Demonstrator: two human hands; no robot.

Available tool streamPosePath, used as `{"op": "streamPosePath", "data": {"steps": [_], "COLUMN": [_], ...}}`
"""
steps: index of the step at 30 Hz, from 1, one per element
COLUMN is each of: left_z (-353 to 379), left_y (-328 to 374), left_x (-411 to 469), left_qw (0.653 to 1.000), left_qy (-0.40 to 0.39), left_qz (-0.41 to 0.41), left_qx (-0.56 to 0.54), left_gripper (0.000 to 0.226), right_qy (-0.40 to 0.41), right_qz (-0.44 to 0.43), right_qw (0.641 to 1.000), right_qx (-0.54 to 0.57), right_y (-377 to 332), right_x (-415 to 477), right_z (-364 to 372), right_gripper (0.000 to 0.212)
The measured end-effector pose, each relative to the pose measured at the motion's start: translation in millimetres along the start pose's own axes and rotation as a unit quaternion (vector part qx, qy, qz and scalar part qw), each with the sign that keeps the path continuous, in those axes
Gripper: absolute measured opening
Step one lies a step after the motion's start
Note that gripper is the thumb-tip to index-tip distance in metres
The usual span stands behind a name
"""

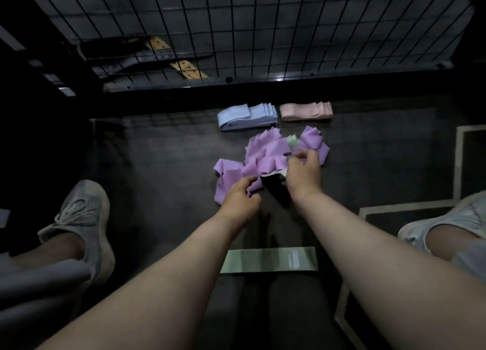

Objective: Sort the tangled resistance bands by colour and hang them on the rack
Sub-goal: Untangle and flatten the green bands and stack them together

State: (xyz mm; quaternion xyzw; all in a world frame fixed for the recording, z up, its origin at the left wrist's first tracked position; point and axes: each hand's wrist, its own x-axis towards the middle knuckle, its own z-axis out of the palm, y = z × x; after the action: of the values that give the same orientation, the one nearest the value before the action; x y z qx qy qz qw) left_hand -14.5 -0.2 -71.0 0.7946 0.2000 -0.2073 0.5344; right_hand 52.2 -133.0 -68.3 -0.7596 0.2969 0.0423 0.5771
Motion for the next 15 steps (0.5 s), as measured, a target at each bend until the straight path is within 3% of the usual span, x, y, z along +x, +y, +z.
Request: {"op": "streamPosePath", "data": {"steps": [4, 7, 15], "left_z": [-6.5, -15.7, -58.7], "left_y": [23.0, 38.2, 96.9], "left_x": [-15.9, -33.4, -106.2], "left_qw": [0.999, 0.998, 0.973], "left_qy": [0.011, 0.0, -0.019], "left_qz": [0.022, 0.036, 0.194], "left_qx": [-0.041, -0.049, -0.123], "left_gripper": [0.046, 0.042, 0.071], "right_qy": [-0.051, -0.104, -0.325], "right_qz": [-0.057, -0.05, -0.057], "right_qw": [0.997, 0.993, 0.941], "right_qx": [0.01, 0.029, 0.078], "right_y": [-44.6, -88.1, -174.8], "right_x": [-5.9, -38.2, -134.1], "right_z": [-24.7, -45.6, -105.2], "right_gripper": [0.012, 0.016, 0.01]}}
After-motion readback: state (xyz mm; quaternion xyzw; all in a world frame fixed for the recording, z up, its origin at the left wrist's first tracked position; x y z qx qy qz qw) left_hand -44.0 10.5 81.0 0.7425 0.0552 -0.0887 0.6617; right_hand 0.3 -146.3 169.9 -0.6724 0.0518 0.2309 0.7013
